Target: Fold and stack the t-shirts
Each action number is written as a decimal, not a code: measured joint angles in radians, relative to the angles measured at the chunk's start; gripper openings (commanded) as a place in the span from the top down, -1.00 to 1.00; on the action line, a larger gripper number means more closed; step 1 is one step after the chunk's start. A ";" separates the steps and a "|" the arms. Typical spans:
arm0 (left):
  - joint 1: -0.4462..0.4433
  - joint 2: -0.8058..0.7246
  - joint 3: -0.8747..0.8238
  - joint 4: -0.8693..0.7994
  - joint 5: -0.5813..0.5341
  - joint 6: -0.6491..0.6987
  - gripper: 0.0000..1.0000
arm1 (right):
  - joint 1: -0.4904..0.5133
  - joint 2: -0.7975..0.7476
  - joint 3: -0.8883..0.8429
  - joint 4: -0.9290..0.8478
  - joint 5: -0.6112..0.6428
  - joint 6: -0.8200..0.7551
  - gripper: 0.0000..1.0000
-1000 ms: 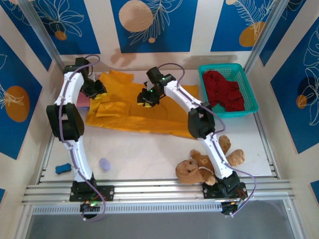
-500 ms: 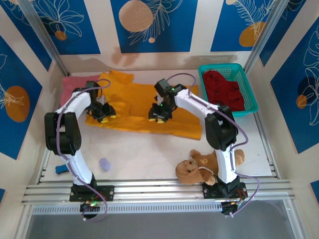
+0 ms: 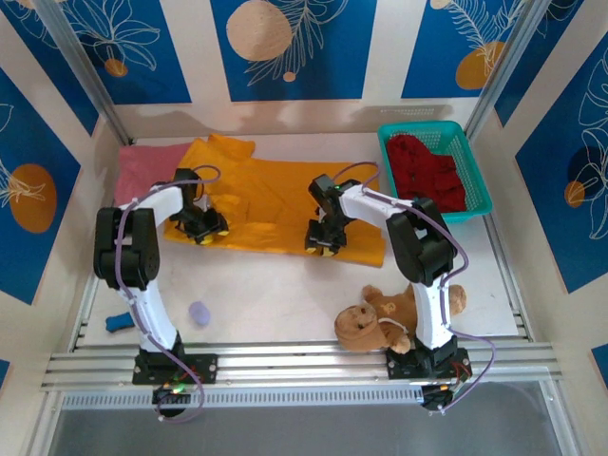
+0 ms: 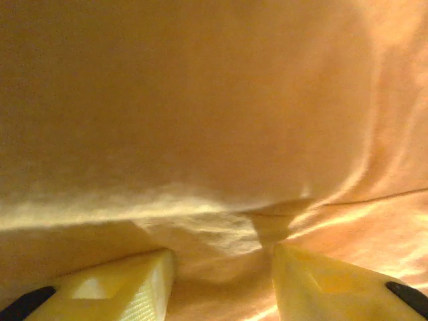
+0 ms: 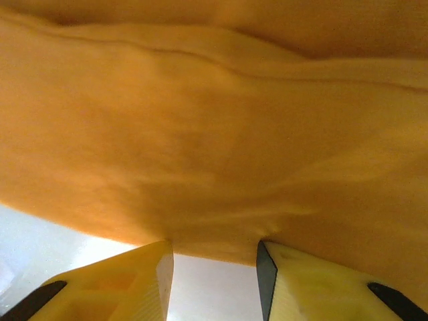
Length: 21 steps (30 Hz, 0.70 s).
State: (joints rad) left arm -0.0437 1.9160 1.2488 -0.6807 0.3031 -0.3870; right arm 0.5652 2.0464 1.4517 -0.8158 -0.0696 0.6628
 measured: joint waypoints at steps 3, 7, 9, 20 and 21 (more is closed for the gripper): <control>-0.006 -0.009 -0.020 0.021 0.000 0.001 0.09 | -0.015 -0.003 -0.017 0.010 -0.009 0.000 0.22; -0.014 -0.040 -0.064 0.055 -0.001 0.000 0.09 | -0.035 -0.036 -0.074 0.041 -0.032 0.000 0.22; -0.027 -0.061 -0.093 0.068 -0.007 0.000 0.09 | -0.044 -0.060 -0.109 0.047 -0.036 0.000 0.22; -0.088 -0.271 -0.354 0.124 -0.009 -0.076 0.09 | -0.058 -0.171 -0.269 0.036 -0.039 -0.019 0.22; -0.097 -0.296 -0.379 0.122 -0.009 -0.087 0.09 | -0.058 -0.178 -0.278 0.034 -0.040 -0.023 0.20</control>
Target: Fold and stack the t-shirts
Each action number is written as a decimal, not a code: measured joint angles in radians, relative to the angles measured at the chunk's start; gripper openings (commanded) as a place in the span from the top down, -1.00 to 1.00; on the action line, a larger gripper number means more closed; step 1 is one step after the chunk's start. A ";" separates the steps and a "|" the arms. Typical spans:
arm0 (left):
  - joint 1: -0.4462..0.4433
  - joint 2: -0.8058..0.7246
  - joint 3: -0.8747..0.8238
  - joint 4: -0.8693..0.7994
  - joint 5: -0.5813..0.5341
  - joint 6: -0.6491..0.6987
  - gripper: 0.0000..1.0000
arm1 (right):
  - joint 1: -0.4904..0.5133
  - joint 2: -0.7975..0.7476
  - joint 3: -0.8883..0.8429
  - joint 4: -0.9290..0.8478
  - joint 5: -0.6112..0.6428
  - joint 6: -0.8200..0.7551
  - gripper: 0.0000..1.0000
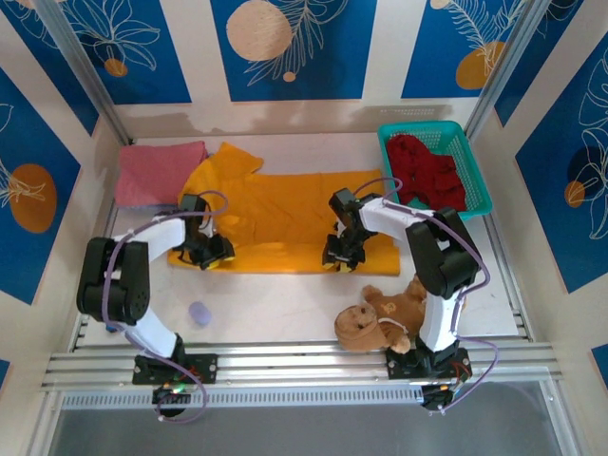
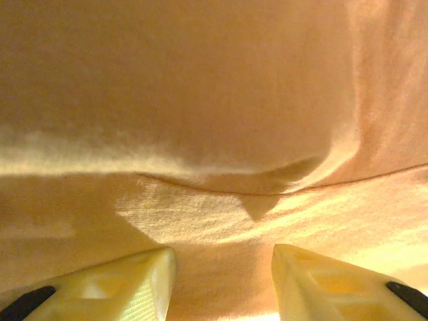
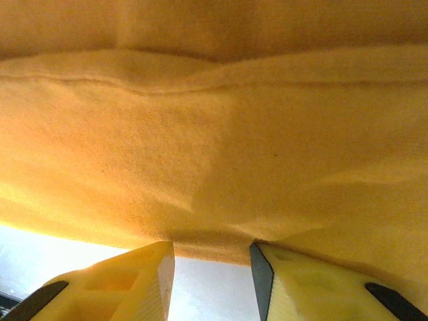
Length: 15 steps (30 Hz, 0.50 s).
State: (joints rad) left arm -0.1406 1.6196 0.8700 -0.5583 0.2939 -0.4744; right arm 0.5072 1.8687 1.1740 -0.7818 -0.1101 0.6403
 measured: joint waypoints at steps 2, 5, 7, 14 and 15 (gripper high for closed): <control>-0.013 -0.038 -0.034 -0.006 -0.003 -0.017 0.07 | 0.001 -0.016 -0.017 -0.005 -0.002 -0.004 0.17; -0.022 -0.079 -0.051 -0.045 -0.021 -0.029 -0.02 | 0.011 -0.040 -0.026 -0.035 0.006 -0.011 0.12; -0.022 -0.094 -0.043 -0.075 -0.046 -0.032 -0.06 | 0.017 -0.058 -0.024 -0.057 0.010 -0.013 0.09; -0.018 -0.022 0.105 -0.140 -0.093 -0.010 -0.09 | 0.017 -0.106 0.031 -0.109 0.013 -0.023 0.04; -0.017 -0.002 0.125 -0.139 -0.095 -0.005 -0.09 | 0.017 -0.111 0.040 -0.113 0.013 -0.023 0.04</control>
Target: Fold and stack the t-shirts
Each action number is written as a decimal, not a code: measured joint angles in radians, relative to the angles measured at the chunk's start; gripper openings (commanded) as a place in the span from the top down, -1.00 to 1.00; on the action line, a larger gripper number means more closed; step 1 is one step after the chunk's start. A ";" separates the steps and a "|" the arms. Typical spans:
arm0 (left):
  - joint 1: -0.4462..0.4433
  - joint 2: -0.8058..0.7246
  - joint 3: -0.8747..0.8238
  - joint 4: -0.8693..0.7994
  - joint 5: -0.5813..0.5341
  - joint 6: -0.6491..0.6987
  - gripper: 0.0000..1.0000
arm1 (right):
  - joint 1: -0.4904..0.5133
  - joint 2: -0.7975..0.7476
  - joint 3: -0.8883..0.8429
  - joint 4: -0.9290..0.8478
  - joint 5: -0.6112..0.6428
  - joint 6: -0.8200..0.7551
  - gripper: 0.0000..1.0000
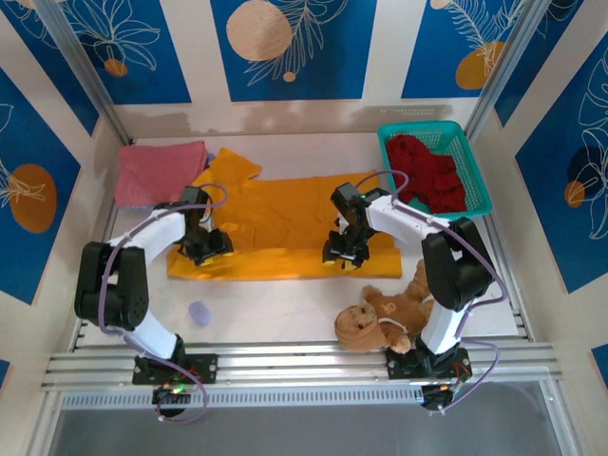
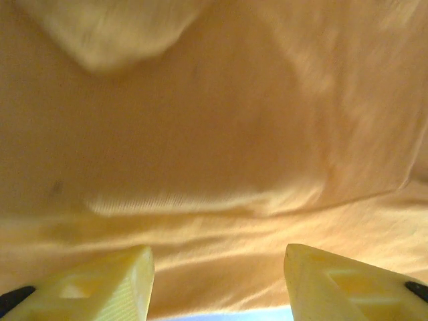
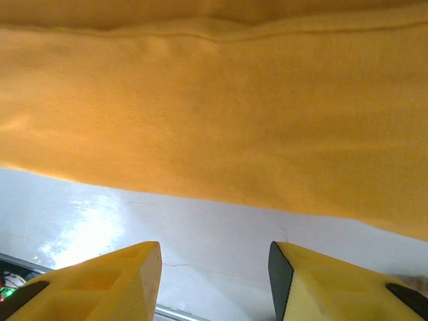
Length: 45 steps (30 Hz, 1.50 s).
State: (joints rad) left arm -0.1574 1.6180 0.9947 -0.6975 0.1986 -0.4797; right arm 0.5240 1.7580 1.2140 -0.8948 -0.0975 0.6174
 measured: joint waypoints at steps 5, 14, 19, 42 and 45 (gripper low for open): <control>0.005 0.115 0.092 -0.013 -0.029 0.034 -0.10 | -0.012 -0.002 0.018 -0.013 -0.004 -0.007 0.04; 0.008 0.196 0.267 -0.050 -0.083 0.122 -0.06 | -0.020 -0.001 0.074 -0.021 -0.015 -0.014 0.04; 0.015 0.198 0.353 -0.082 -0.092 0.172 0.15 | 0.019 0.029 0.151 0.018 -0.039 0.003 0.05; 0.019 0.282 0.347 -0.135 -0.202 0.305 0.46 | 0.155 0.591 0.819 0.187 -0.144 0.142 0.12; 0.018 0.282 0.344 -0.121 -0.237 0.315 0.53 | 0.157 0.626 0.861 0.196 -0.159 0.151 0.14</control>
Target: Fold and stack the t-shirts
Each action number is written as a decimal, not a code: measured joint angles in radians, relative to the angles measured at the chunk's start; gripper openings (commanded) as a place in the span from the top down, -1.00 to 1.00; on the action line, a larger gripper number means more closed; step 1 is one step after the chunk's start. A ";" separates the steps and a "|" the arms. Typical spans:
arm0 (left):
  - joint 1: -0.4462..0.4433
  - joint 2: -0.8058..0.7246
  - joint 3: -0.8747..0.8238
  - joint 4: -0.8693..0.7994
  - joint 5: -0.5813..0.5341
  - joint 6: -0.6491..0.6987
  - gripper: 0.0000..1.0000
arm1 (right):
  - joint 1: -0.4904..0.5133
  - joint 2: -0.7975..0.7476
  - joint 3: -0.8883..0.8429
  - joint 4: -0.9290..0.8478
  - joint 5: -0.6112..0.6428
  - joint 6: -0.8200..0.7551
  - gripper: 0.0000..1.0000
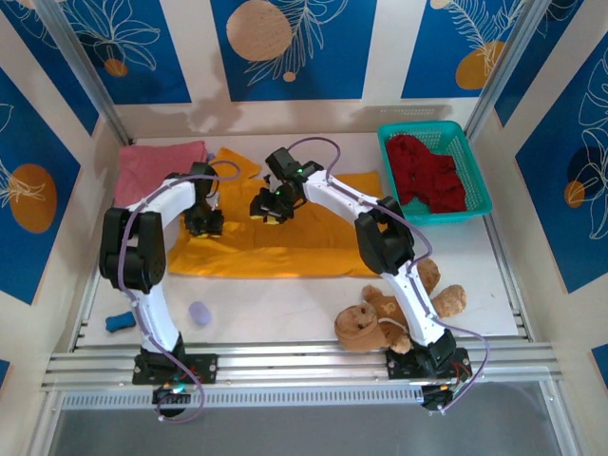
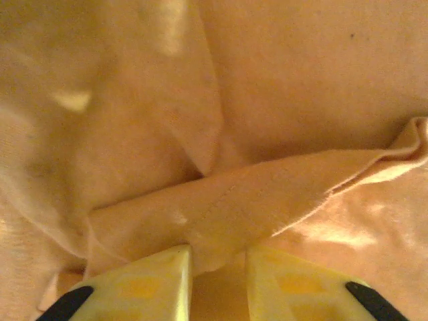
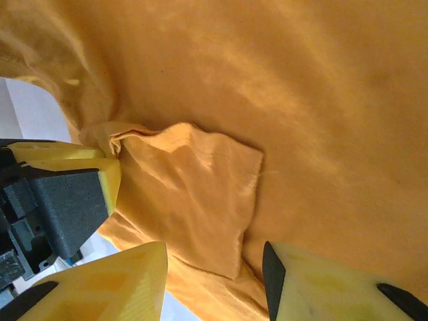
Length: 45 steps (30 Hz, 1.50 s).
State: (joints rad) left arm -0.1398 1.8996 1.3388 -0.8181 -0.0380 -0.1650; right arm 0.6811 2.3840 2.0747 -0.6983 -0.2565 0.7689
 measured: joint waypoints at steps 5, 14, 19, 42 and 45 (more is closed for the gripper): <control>0.000 0.000 0.000 0.016 -0.033 0.019 0.69 | 0.000 0.038 0.021 0.011 -0.022 0.016 0.19; -0.001 0.004 0.012 0.017 -0.035 0.026 1.00 | 0.013 0.090 0.038 0.034 -0.032 0.050 0.24; -0.001 0.004 0.019 0.015 -0.042 0.027 1.00 | 0.020 0.105 0.039 0.045 -0.033 0.063 0.27; -0.001 -0.002 0.124 -0.034 -0.050 0.044 1.00 | 0.026 0.097 -0.032 0.100 -0.010 0.080 1.00; -0.001 -0.001 0.152 -0.039 -0.051 0.045 1.00 | 0.026 0.069 -0.073 0.117 0.002 0.084 1.00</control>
State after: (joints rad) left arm -0.1406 1.8984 1.4906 -0.8566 -0.0887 -0.1204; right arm 0.7071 2.4527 2.0014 -0.5812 -0.2543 0.8528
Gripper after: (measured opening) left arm 0.045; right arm 0.060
